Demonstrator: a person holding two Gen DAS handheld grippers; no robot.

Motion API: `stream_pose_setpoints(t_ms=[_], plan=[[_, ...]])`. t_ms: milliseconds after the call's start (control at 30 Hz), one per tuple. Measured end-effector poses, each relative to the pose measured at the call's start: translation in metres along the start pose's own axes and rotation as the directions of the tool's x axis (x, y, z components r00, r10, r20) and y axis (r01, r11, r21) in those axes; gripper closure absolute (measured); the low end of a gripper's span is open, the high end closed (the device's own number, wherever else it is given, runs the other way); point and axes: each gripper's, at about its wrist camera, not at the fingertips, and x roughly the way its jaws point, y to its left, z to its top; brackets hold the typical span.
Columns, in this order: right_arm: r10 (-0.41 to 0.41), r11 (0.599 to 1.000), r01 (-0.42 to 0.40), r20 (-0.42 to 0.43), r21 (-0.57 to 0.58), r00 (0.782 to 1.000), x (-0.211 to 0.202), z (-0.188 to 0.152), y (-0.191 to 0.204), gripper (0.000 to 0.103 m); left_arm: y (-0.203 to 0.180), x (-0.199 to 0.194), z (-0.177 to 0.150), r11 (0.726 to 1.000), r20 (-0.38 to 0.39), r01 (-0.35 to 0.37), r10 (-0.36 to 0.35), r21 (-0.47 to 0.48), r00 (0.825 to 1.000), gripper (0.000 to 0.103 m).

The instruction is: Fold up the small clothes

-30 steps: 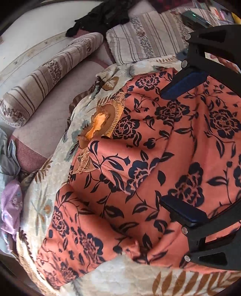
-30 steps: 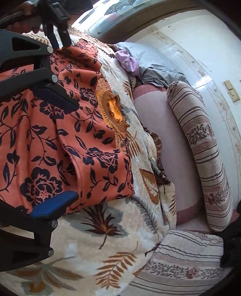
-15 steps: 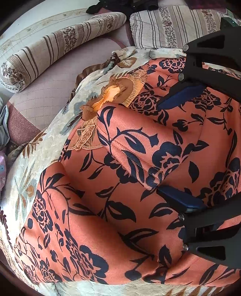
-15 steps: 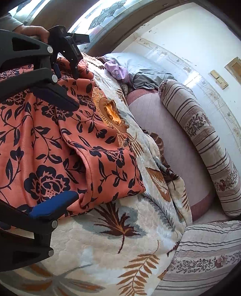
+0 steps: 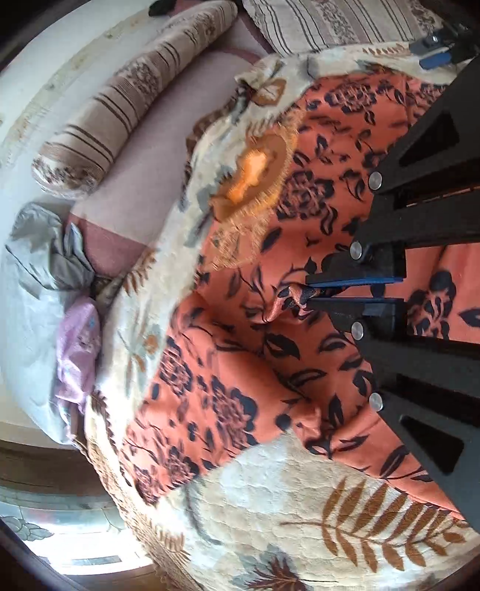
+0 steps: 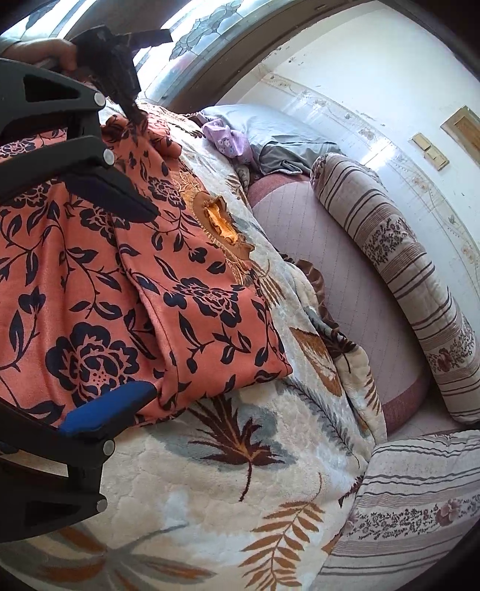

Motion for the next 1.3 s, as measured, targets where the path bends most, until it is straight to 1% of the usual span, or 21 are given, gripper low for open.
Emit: stream_pose_setpoints(t_ms=[67,100,167,233,333,433,467,500,533,567,700,767,900,1000,1033,1067,1100,1133,1200,1233,1300], plan=[[-0.004,1.000,0.004,-0.019,0.002,1.000,0.003,-0.001,-0.001,0.013,0.019,0.025,-0.009,0.997,-0.111,-0.033,0.025,-0.067,0.994,0.097],[-0.003,1.000,0.004,-0.030,0.015,1.000,0.004,-0.001,-0.003,0.013,0.026,0.029,-0.013,0.996,-0.114,-0.020,0.010,-0.087,0.993,0.097],[0.012,0.997,-0.009,-0.040,0.072,0.999,0.002,0.004,-0.008,0.013,0.023,0.026,-0.015,0.999,-0.085,-0.014,0.011,-0.033,0.996,0.096],[0.078,0.988,-0.070,-0.051,0.139,0.996,0.003,0.013,-0.012,0.013,0.022,0.027,-0.016,1.000,-0.081,-0.012,0.012,-0.002,0.997,0.094],[0.209,0.958,-0.184,-0.095,0.222,0.973,0.018,0.032,-0.010,0.013,0.025,0.025,-0.020,1.000,-0.078,0.012,-0.012,-0.003,0.997,0.094],[0.313,0.921,-0.256,-0.166,0.295,0.935,0.057,0.050,-0.016,0.011,0.029,0.023,-0.020,0.999,-0.081,0.028,-0.030,-0.022,0.996,0.094],[0.276,0.925,-0.207,-0.188,0.318,0.943,0.072,0.052,-0.026,0.011,0.030,0.023,-0.020,0.999,-0.083,0.032,-0.034,-0.023,0.996,0.094],[0.209,0.930,-0.115,-0.244,0.350,0.947,0.090,0.049,-0.040,0.011,0.030,0.023,-0.019,0.999,-0.085,0.035,-0.037,-0.025,0.996,0.094],[0.177,0.913,-0.045,-0.295,0.405,0.939,0.102,0.044,-0.055,0.012,0.032,0.021,-0.019,0.999,-0.090,0.039,-0.042,-0.028,0.995,0.094],[0.195,0.895,-0.060,-0.267,0.441,0.944,0.099,0.045,-0.059,0.016,0.032,0.020,-0.018,0.999,-0.097,0.039,-0.042,-0.026,0.994,0.094],[0.161,0.948,-0.090,-0.216,0.306,0.963,0.065,0.067,-0.030,0.015,0.027,0.000,-0.014,0.998,-0.055,0.055,-0.054,0.018,0.997,0.093],[0.214,0.942,-0.139,-0.230,0.304,0.949,0.068,0.075,-0.027,0.014,0.018,-0.013,-0.012,0.997,-0.022,0.056,-0.055,0.055,0.998,0.092],[0.212,0.942,-0.130,-0.247,0.310,0.946,0.090,0.096,-0.041,0.014,0.002,-0.037,-0.007,0.993,0.064,0.033,-0.040,0.110,0.997,0.089],[0.287,0.906,-0.176,-0.251,0.385,0.925,0.118,0.110,-0.059,0.014,-0.006,-0.040,-0.003,0.990,0.111,0.009,-0.025,0.140,0.993,0.062],[0.272,0.907,-0.161,-0.247,0.390,0.930,0.126,0.115,-0.065,0.014,-0.009,-0.035,-0.001,0.989,0.105,0.011,-0.026,0.146,0.994,0.056],[0.232,0.913,-0.124,-0.247,0.388,0.941,0.133,0.120,-0.073,0.014,-0.011,-0.026,-0.001,0.988,0.086,0.023,-0.037,0.150,0.996,0.056],[0.176,0.919,-0.070,-0.245,0.389,0.953,0.137,0.123,-0.082,0.014,-0.012,-0.014,0.000,0.987,0.041,0.051,-0.058,0.152,0.997,0.056],[0.160,0.912,-0.060,-0.218,0.406,0.963,0.136,0.126,-0.088,0.014,-0.013,0.001,0.000,0.987,-0.012,0.068,-0.067,0.148,0.998,0.056],[0.094,0.933,-0.016,-0.201,0.359,0.975,0.126,0.133,-0.078,0.014,-0.007,0.031,-0.004,0.990,-0.106,0.006,0.009,0.140,0.994,0.056],[0.076,0.948,-0.013,-0.186,0.319,0.980,0.119,0.135,-0.068,0.013,-0.003,0.037,-0.005,0.990,-0.109,-0.018,0.034,0.141,0.993,0.057],[0.166,0.954,-0.113,-0.177,0.277,0.970,0.112,0.136,-0.050,0.013,-0.002,0.031,-0.005,0.988,-0.069,-0.035,0.046,0.151,0.997,0.057]])
